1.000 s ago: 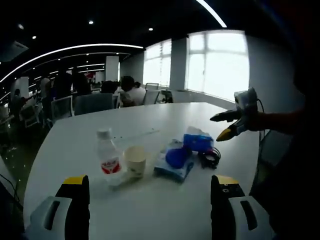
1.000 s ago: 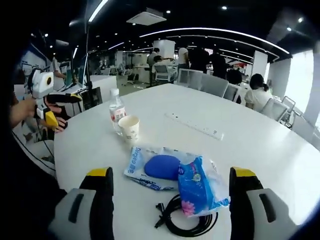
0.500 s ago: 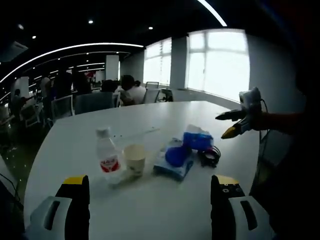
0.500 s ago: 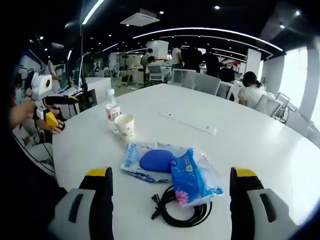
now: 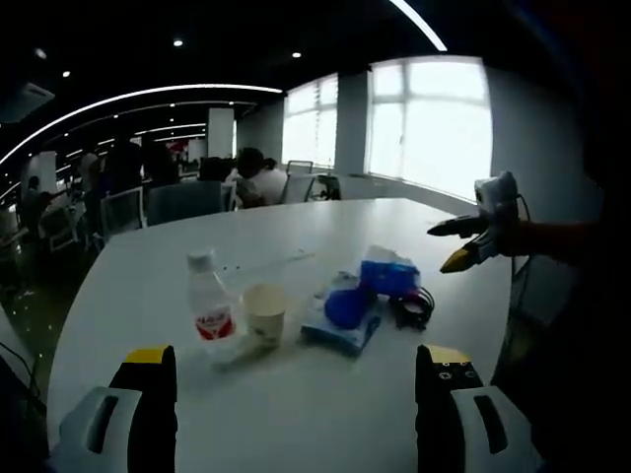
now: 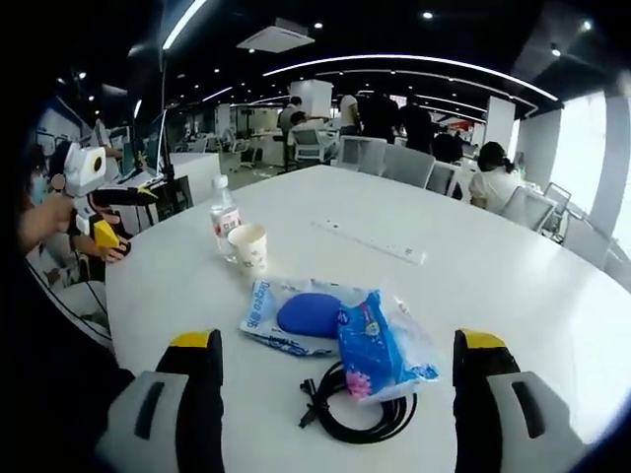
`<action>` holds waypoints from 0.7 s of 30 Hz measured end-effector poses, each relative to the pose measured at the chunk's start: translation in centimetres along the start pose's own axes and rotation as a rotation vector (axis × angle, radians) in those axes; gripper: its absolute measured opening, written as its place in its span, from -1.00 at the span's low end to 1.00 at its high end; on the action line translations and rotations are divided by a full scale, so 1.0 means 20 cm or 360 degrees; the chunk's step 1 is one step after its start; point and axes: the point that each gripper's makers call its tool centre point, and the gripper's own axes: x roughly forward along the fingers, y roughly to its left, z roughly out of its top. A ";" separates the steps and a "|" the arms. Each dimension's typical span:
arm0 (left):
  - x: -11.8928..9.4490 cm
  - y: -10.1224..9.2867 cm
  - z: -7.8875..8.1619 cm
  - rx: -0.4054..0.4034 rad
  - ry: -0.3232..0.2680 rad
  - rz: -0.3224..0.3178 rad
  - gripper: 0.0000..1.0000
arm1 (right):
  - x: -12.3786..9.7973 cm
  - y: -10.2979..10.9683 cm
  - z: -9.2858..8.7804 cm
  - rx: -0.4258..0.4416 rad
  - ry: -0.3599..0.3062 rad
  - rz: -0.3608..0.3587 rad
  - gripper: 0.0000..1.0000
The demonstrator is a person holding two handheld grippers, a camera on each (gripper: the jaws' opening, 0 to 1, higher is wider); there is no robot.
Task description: Arrange the tabletop items into an orderly group along one side of the table until the central work area is clear of visible clutter.
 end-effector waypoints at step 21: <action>0.04 -0.01 0.01 0.0005 -0.0002 -0.0001 0.99 | -0.02 -0.03 -0.06 0.0007 0.0024 -0.0017 0.85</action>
